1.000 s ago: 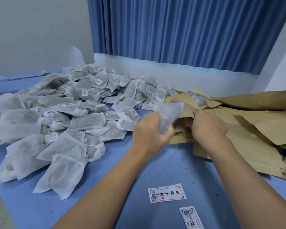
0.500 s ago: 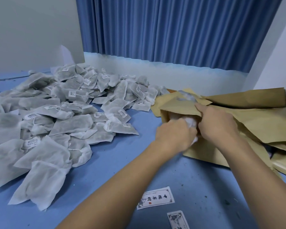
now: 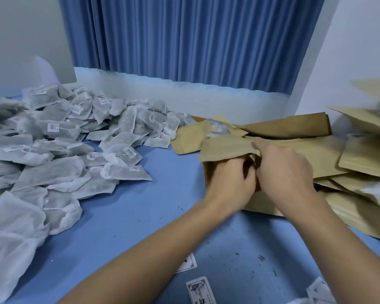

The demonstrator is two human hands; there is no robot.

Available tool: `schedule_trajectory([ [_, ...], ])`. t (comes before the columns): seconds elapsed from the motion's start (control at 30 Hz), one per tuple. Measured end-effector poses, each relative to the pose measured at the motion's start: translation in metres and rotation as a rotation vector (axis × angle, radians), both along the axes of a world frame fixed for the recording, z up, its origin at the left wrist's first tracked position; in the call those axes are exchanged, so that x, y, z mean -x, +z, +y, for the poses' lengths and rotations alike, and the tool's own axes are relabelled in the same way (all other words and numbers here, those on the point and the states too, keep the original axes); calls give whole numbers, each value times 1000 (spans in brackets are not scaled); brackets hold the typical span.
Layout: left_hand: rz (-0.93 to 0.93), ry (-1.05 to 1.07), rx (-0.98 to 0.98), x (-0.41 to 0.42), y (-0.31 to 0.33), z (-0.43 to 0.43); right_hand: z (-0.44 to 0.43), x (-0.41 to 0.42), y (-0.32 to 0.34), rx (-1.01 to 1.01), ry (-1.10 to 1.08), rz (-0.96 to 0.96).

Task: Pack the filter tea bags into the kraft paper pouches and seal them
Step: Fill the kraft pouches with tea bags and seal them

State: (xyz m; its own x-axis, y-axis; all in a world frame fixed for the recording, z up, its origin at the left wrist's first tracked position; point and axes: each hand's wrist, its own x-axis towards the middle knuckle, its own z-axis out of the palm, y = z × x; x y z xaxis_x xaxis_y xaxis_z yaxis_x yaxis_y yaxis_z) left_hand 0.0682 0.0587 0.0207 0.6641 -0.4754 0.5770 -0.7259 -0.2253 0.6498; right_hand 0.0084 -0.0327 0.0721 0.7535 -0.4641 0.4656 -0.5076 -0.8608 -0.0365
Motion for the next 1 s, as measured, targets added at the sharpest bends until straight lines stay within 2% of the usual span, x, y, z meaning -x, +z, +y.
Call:
schedule_trajectory([
  [0.07,-243,4,237,23,-23,27,-7,2,6,-29,-28,-5],
  [0.1,-291,-39,332,32,-35,40,-10,2,9,-42,-37,-9],
  [0.13,-236,-69,418,41,-44,52,-13,2,12,-63,-44,-25],
  [0.2,142,-32,570,49,-53,63,-14,2,17,-93,-49,-46],
  [0.27,591,53,601,48,-46,63,-9,7,16,-92,-35,-55],
  [0.3,815,-43,606,42,-43,62,-4,11,12,-87,-1,-80],
  [0.37,1191,-424,669,32,-31,57,9,24,-2,-44,128,-167],
  [0.4,1292,-532,700,31,-23,55,15,31,-14,-8,205,-183],
  [0.43,1338,-547,737,30,-18,52,18,40,-26,8,272,-136],
  [0.47,1358,-464,788,27,-17,48,17,48,-38,11,326,-38],
  [0.53,1386,-140,887,20,-25,41,3,64,-61,-70,384,199],
  [0.57,1371,-7,902,20,-29,40,-4,75,-69,-134,395,260],
  [0.6,1352,55,900,21,-34,41,-9,86,-75,-247,396,205],
  [0.7,1298,82,848,30,-47,41,-7,109,-86,-571,174,-403],
  [0.73,1274,62,827,33,-50,41,-4,110,-87,-658,59,-503],
  [0.8,1233,31,788,39,-52,41,-4,109,-87,-953,-93,-525],
  [0.9,1176,31,732,42,-50,44,-8,110,-91,-1509,-30,-703],
  [1.0,1264,8,843,47,-45,46,-5,111,-92,-1668,77,-932],
])
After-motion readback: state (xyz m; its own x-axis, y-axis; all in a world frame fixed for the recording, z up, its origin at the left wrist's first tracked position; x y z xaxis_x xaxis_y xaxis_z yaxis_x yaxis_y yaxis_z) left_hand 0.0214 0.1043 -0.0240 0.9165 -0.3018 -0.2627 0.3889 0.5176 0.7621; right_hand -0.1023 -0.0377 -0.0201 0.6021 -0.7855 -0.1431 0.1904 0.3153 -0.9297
